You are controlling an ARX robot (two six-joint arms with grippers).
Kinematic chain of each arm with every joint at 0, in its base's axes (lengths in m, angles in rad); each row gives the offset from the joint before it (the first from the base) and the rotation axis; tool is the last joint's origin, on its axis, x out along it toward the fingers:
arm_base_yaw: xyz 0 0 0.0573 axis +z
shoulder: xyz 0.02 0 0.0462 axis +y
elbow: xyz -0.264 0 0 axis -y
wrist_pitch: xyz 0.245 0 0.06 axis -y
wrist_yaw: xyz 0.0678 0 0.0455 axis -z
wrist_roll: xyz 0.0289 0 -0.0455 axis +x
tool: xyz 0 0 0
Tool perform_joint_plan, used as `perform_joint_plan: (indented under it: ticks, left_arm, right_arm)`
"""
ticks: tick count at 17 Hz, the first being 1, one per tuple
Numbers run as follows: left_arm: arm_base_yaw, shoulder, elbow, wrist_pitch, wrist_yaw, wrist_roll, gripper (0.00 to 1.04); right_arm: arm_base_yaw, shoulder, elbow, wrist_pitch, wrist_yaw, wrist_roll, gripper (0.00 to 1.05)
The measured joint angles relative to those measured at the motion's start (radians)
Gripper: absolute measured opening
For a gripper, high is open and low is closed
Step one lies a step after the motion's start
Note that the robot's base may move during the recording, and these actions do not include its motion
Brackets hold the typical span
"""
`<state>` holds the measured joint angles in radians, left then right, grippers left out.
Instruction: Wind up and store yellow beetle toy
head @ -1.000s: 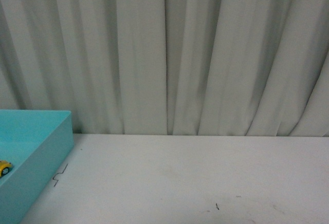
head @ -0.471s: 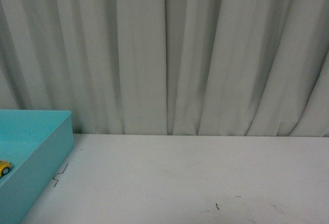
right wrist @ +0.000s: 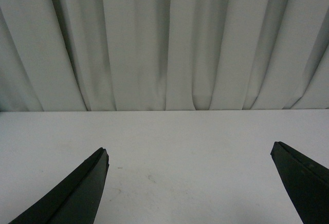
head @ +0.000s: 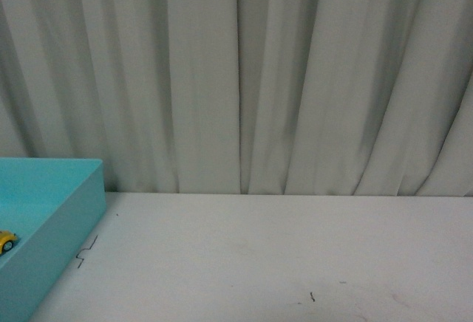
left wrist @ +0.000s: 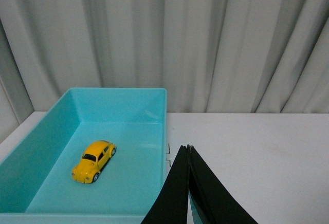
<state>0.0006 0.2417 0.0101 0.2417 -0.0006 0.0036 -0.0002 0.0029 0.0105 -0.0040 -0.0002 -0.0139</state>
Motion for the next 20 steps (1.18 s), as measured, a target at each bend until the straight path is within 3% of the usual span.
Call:
perform_joint_plan:
  ticks: [5,6,7,14,20]
  left_arm:
    - [0.0,-0.072,0.0,-0.072,0.0,0.0,0.02]
    - [0.0,-0.164,0.0,-0.22,0.002,0.0,0.02]
    - [0.0,-0.219,0.0,-0.253,0.0,0.0,0.02]
    - [0.0,-0.236,0.0,-0.245,0.0,-0.001,0.05]
    - [0.0,-0.236,0.0,-0.245,0.0,-0.001,0.68]
  right_arm:
    - [0.0,0.0,0.0,0.0,0.0,0.0,0.98]
    - [0.0,0.0,0.0,0.0,0.0,0.0,0.98]
    - [0.0,0.0,0.0,0.0,0.001,0.0,0.98]
    - [0.0,0.0,0.0,0.0,0.0,0.0,0.98]
    - [0.0,0.0,0.0,0.0,0.0,0.0,0.98]
